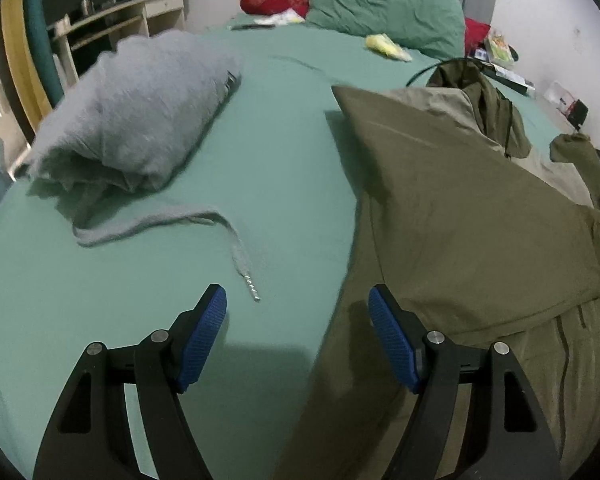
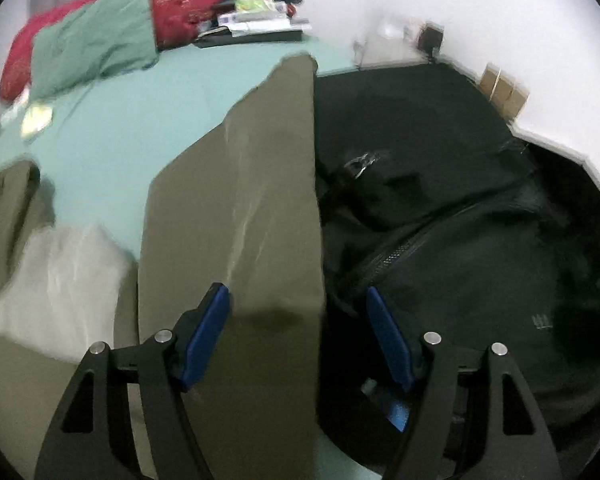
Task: Fold large clothes
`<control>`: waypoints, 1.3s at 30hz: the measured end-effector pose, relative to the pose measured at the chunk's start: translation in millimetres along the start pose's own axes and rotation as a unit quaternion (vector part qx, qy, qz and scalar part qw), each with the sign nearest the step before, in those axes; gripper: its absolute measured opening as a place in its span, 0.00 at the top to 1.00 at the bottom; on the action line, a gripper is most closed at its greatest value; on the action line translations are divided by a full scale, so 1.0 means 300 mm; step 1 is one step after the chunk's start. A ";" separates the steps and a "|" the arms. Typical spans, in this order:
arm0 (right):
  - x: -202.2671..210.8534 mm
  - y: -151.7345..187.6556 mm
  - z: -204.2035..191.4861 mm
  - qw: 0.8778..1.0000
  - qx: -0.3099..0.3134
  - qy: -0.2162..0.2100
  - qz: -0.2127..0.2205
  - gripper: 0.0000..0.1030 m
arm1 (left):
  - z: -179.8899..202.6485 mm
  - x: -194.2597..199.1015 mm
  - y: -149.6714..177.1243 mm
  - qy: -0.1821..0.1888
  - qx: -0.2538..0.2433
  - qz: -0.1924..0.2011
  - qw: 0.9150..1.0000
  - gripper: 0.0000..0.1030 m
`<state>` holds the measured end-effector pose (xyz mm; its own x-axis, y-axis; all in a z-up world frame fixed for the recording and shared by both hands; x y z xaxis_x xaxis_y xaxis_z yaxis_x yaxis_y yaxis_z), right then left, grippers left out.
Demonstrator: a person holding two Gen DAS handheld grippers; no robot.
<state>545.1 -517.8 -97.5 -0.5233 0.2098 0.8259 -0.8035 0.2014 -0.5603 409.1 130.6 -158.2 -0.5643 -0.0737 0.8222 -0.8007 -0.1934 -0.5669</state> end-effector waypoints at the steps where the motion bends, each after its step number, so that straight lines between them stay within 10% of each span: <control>1: -0.011 -0.005 -0.007 1.000 0.006 -0.016 -0.003 0.59 | 0.002 -0.002 -0.002 0.002 0.000 -0.001 1.000 0.25; 2: -0.019 -0.003 -0.013 0.999 0.018 -0.027 -0.012 0.97 | 0.003 0.000 -0.001 0.002 -0.001 0.000 1.000 0.25; 12: 0.397 0.047 0.212 0.983 0.033 -0.152 0.099 0.98 | 0.014 0.036 -0.010 0.017 0.001 0.007 1.000 0.25; 16: 0.478 0.207 0.351 0.976 0.046 -0.203 0.057 0.97 | 0.029 0.054 0.000 0.023 -0.002 0.010 1.000 0.25; 20: 0.479 0.426 0.358 0.965 0.074 -0.249 -0.032 0.92 | 0.042 0.074 0.013 0.023 -0.011 0.016 1.000 0.25; 25: 0.525 0.559 0.271 0.942 0.135 -0.294 -0.088 0.39 | 0.050 0.087 0.029 0.023 -0.019 0.019 0.999 0.25; 31: 0.504 0.331 0.255 0.965 0.089 -0.245 0.001 0.29 | 0.029 0.085 0.029 0.015 -0.026 0.020 0.999 0.25; 39: 0.107 0.148 0.137 0.982 -0.018 -0.175 -0.063 0.26 | -0.017 0.071 0.000 0.022 -0.003 0.011 1.000 0.25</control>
<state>480.9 -541.5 -93.3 -0.4912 -0.1600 0.8562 -0.8607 0.2402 -0.4489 396.1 134.2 -141.1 -0.5899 -0.0357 0.8067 -0.7890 -0.1870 -0.5853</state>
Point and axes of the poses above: each gripper's, at about its wrist camera, not at the fingertips, and x roughly against the way its jaws point, z to its right, y to its underside, the point moved 1 cm from there along -x, roughly the way its jaws point
